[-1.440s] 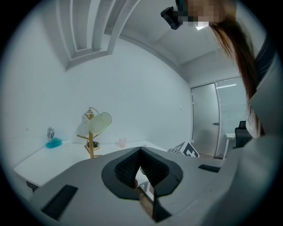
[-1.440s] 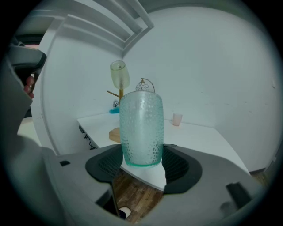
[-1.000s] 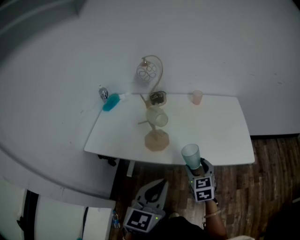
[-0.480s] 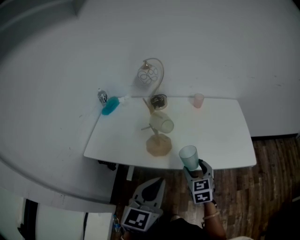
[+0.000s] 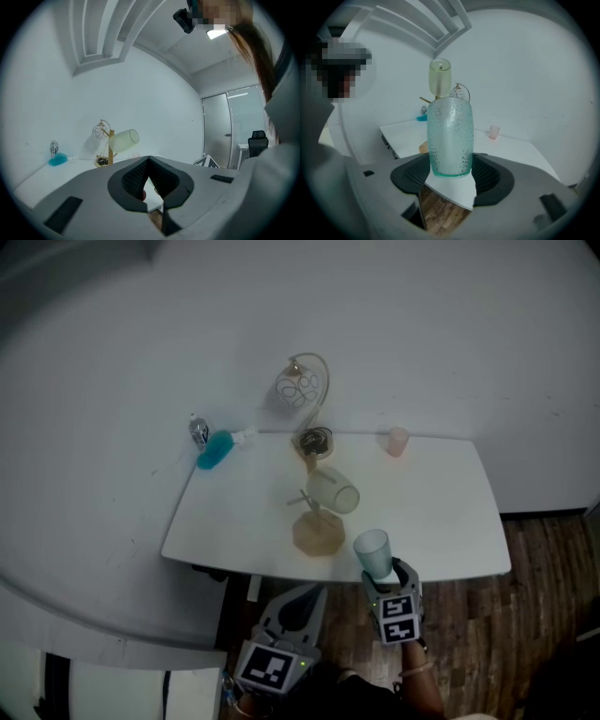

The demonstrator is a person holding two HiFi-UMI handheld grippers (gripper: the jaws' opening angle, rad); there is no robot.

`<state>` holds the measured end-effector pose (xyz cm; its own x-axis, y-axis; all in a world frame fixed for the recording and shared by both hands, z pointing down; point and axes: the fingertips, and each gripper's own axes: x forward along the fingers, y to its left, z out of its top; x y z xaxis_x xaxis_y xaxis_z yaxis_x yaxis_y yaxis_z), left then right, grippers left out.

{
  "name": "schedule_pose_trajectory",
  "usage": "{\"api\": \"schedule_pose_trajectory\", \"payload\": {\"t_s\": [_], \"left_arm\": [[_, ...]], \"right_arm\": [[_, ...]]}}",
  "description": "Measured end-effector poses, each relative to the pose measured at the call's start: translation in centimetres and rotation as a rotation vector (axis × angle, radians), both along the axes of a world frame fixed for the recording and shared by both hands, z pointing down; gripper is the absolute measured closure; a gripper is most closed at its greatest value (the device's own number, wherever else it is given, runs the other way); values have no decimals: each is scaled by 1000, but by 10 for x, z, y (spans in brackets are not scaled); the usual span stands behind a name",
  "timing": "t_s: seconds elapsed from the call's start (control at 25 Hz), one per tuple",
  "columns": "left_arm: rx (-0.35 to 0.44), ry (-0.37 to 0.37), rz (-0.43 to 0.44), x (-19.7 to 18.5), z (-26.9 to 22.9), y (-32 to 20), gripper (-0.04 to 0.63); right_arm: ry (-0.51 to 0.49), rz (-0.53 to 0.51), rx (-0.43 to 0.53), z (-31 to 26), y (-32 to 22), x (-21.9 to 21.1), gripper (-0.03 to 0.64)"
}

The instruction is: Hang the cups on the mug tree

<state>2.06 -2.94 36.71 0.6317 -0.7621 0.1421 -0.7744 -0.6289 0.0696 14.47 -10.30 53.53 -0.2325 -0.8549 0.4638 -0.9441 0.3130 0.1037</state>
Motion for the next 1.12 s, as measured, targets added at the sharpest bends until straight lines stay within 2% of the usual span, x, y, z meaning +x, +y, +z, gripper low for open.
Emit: {"api": "schedule_pose_trajectory", "payload": {"t_s": [0.28,1.12], "left_arm": [[-6,38,8,-15,-2,-18,595],[-16,81,46,-45,4,-44,595]], "right_arm": [[24,7,-35,8,-8,-9,331],[76,26,-113,22,-24,-29,330]]}}
